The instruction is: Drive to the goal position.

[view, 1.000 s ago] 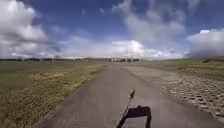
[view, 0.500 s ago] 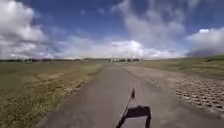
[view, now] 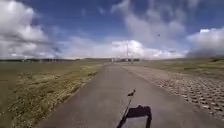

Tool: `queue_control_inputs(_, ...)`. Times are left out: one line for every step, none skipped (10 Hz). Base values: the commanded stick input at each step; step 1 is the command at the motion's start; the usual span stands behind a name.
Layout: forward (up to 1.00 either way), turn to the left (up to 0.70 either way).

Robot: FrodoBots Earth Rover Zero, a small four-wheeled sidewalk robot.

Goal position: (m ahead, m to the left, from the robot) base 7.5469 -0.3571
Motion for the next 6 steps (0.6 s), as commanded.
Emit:
queue_control_inputs(0.85,0.0)
queue_control_inputs(0.85,0.0)
queue_control_inputs(0.85,0.0)
queue_control_inputs(0.85,0.0)
queue_control_inputs(0.85,0.0)
queue_control_inputs(0.85,0.0)
